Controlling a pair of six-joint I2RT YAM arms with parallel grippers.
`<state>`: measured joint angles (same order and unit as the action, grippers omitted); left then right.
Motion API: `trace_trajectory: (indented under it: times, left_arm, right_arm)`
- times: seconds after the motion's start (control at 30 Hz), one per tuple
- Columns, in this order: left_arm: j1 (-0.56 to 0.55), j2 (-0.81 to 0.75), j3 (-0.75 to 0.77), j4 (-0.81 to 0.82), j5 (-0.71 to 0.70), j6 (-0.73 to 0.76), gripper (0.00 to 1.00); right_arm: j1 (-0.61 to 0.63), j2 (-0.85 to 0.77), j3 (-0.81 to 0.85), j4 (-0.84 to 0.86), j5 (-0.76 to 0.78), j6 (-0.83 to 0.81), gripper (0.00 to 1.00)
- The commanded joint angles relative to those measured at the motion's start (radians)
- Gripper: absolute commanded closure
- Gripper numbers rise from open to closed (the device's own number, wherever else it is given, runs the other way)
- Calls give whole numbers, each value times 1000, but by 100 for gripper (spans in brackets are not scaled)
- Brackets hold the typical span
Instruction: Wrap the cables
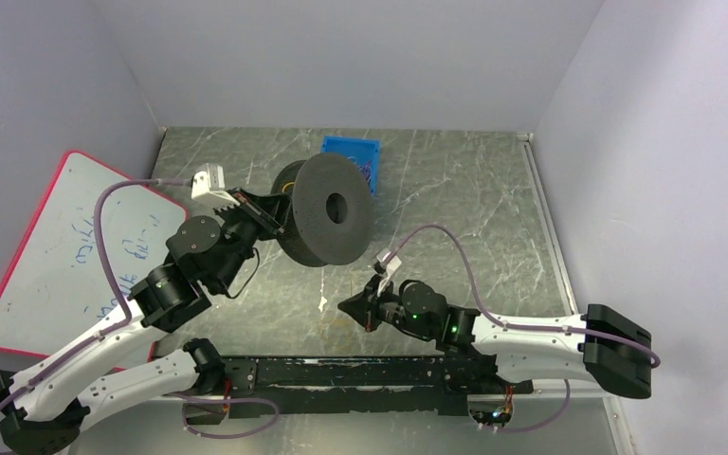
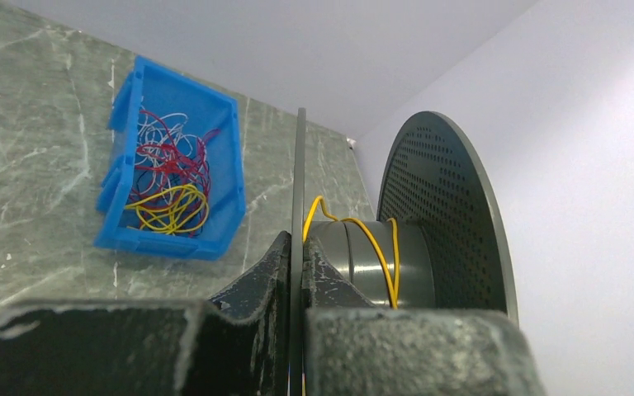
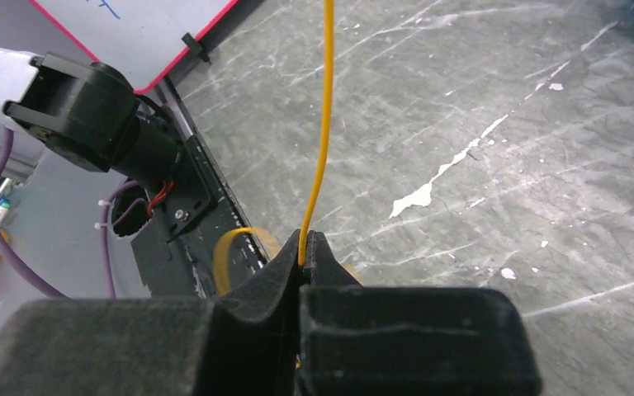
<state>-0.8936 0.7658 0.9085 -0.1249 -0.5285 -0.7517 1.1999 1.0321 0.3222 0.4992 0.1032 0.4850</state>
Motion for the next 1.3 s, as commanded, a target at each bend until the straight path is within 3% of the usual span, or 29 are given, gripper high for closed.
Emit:
trace_trajectory:
  times: [0.0, 0.77, 1.27]
  left_arm:
    - [2, -21, 22, 86, -107, -44, 93]
    - [2, 110, -31, 128, -232, 77, 93]
    - [2, 218, -3, -109, -210, 140, 93]
  right_arm:
    - [52, 12, 36, 18, 79, -22, 100]
    - [307, 91, 412, -233, 264, -190, 100]
    - [314, 107, 645, -371, 358, -367, 100]
